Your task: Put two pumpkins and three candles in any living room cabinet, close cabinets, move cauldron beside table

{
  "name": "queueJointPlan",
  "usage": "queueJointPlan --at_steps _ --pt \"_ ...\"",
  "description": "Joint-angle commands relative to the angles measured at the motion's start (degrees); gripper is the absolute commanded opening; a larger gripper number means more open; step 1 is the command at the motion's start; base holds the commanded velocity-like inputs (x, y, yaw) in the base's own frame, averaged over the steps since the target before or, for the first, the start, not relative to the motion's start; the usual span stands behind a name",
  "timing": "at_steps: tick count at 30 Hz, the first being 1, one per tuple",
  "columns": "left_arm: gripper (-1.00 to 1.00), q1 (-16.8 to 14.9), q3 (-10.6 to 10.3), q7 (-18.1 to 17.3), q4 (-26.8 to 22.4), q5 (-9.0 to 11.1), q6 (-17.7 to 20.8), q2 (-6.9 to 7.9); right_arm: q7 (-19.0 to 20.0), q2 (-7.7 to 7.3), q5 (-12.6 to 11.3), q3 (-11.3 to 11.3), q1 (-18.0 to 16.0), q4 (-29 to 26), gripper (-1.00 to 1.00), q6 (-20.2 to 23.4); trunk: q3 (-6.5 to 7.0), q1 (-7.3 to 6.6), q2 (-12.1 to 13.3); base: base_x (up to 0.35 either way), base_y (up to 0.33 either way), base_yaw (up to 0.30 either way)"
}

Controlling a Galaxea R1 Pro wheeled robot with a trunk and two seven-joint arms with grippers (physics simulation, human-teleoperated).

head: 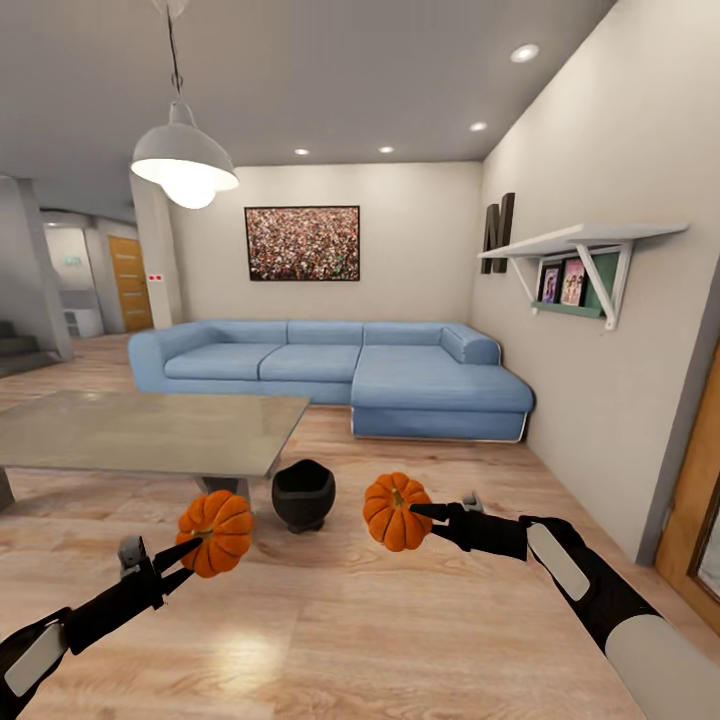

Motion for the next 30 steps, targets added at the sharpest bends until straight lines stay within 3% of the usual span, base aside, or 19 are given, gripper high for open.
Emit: queueJointPlan --at_steps 1,5,11,22,30 --pt "-1.00 -0.1 -0.2 0.0 0.0 0.6 0.5 0.05 0.0 -0.06 -0.2 0.1 0.0 0.0 -1.00 0.2 0.24 -0.04 0.0 0.000 0.000 0.208" --pt "-1.00 -0.1 -0.2 0.0 0.0 0.6 0.5 0.05 0.0 -0.06 -0.2 0.1 0.0 0.0 -1.00 0.2 1.40 -0.23 0.2 0.000 0.000 0.208" --pt "-1.00 0.0 -0.1 0.0 0.0 0.6 0.5 0.05 -0.2 -0.06 -0.2 0.2 0.0 0.0 -1.00 0.2 2.91 -1.55 2.6 0.000 0.000 0.208" --pt "-1.00 -0.1 -0.1 0.0 0.0 0.6 0.5 0.05 -6.4 0.32 0.1 0.4 0.0 -0.4 -1.00 0.5 5.64 -3.97 7.0 0.000 0.000 0.216" --pt "-1.00 -0.1 -0.1 0.0 0.0 0.7 0.6 0.06 -7.9 1.22 0.1 0.5 0.0 -0.5 -1.00 0.7 7.14 -5.72 10.3 0.000 0.000 0.276"
